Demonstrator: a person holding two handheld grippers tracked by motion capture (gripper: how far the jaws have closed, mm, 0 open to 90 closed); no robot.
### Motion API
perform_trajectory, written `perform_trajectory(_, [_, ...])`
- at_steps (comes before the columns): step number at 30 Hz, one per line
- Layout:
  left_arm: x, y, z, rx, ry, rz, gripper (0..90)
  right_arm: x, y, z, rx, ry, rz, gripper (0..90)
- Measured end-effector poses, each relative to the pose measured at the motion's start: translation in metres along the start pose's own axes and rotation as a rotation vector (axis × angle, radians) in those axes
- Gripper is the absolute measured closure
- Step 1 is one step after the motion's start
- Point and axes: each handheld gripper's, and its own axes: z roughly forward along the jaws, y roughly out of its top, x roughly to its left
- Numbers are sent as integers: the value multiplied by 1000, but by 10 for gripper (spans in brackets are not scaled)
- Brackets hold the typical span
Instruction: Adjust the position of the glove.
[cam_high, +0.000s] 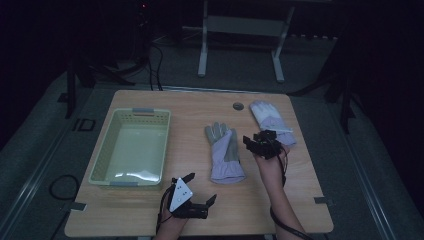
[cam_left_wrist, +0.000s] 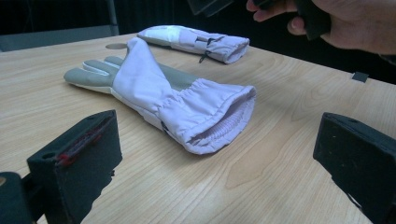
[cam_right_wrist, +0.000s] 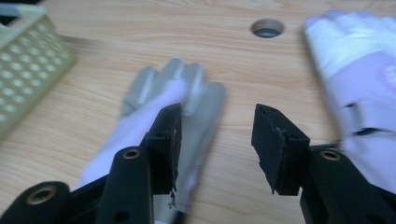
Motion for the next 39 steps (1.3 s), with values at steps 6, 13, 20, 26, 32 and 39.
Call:
perform_trajectory(6, [0,0,0,0,0,-4,11,-22,6,-7,31,-38,-80,462])
perform_trajectory(13, [1,0,0,0,-2,-10,11,-50,19,-17,19,-33,-84,391])
perform_trajectory(20, [1,0,0,-3,-5,-15,11,-86,36,-14,39,-54,-87,437])
perform_trajectory(26, [1,0,0,-4,-5,-13,11,-106,44,-7,64,-85,-82,461])
perform_trajectory(32, [1,0,0,-4,-5,-16,11,-122,51,5,115,-157,-78,469])
perform_trajectory(39, [1,0,0,-3,-9,-20,11,-137,56,22,165,-166,-74,456])
